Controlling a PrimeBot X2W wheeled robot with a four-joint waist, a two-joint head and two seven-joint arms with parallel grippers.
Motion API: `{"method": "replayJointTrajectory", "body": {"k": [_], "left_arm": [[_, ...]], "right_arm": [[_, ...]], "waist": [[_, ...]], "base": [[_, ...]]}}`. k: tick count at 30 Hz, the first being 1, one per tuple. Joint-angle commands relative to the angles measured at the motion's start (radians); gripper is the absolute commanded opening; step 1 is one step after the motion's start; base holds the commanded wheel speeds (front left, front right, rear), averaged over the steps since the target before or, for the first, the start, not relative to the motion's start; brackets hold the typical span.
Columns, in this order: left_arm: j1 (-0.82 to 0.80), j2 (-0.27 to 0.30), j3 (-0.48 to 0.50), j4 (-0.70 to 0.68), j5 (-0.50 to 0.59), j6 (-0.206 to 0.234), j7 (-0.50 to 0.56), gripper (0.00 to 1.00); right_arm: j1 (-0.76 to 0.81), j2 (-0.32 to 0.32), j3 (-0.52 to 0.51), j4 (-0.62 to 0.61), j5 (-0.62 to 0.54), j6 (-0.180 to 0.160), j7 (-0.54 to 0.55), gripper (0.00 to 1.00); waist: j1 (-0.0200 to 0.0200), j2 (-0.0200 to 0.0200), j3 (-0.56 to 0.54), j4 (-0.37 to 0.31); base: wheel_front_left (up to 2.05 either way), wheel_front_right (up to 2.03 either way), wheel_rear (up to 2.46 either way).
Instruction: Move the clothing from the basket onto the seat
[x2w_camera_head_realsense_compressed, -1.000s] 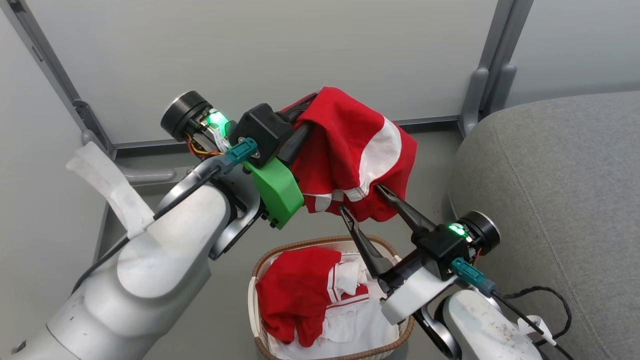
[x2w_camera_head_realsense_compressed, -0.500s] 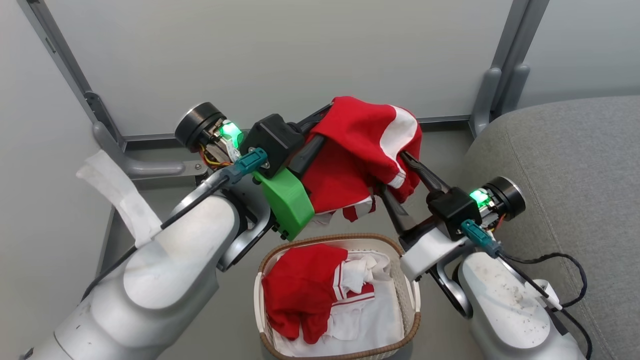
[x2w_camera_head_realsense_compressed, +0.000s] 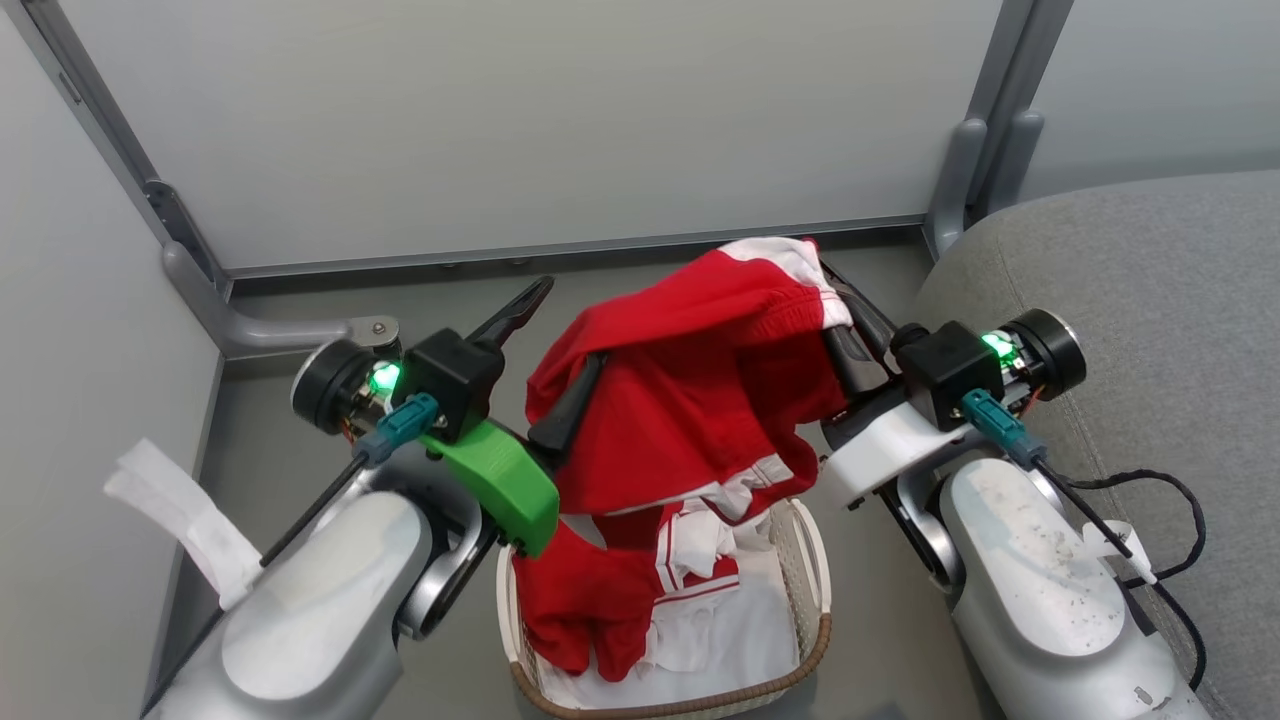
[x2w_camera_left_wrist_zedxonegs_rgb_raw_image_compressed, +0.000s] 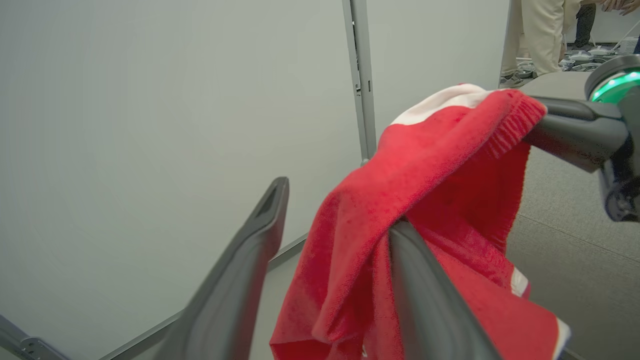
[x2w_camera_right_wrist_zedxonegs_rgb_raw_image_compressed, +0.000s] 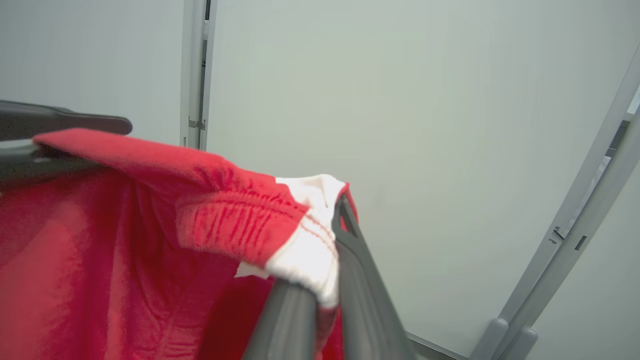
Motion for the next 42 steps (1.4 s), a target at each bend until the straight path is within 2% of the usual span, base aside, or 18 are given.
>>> {"method": "replayJointTrajectory", "body": {"k": [1, 5, 11, 17, 24, 36, 42], "left_arm": [[0.035, -0.006, 0.009, 0.009, -0.009, 0.012, -0.025, 1.0], [0.107, -0.025, 0.015, 0.035, -0.032, 0.036, -0.091, 1.0], [0.177, -0.058, 0.01, 0.074, -0.044, 0.034, -0.151, 1.0], [0.219, -0.086, 0.007, 0.095, -0.028, 0.029, -0.177, 1.0], [0.235, -0.123, 0.014, 0.103, 0.002, 0.025, -0.183, 1.0], [0.19, -0.134, 0.043, 0.113, 0.073, -0.003, -0.184, 1.0], [0.17, -0.142, 0.046, 0.129, 0.095, -0.021, -0.184, 1.0]], "right_arm": [[-0.011, -0.005, -0.016, -0.004, -0.009, -0.001, -0.002, 0.0], [-0.023, -0.004, -0.067, -0.009, -0.029, -0.001, -0.002, 0.0], [-0.026, -0.005, -0.133, -0.022, -0.06, -0.001, -0.002, 0.0], [-0.016, -0.005, -0.183, -0.041, -0.093, -0.001, -0.002, 0.0], [0.007, -0.004, -0.247, -0.076, -0.132, -0.001, -0.002, 0.0], [-0.013, -0.004, -0.303, -0.117, -0.137, -0.001, -0.002, 0.0], [-0.024, -0.003, -0.313, -0.108, -0.136, -0.001, -0.002, 0.0]], "waist": [[0.0, 0.0, 0.003, -0.002], [0.0, 0.0, 0.011, -0.005], [0.0, 0.0, 0.031, -0.019], [0.0, 0.0, 0.059, -0.063], [0.0, 0.0, 0.1, -0.172], [0.0, 0.0, 0.208, -0.394], [0.0, 0.0, 0.249, -0.439]], "base": [[0.0, 0.0, 0.0], [0.0, 0.0, 0.0], [0.0, 0.0, 0.0], [0.0, 0.0, 0.0], [0.0, 0.0, 0.0], [0.0, 0.0, 0.0], [0.0, 0.0, 0.0]]}}
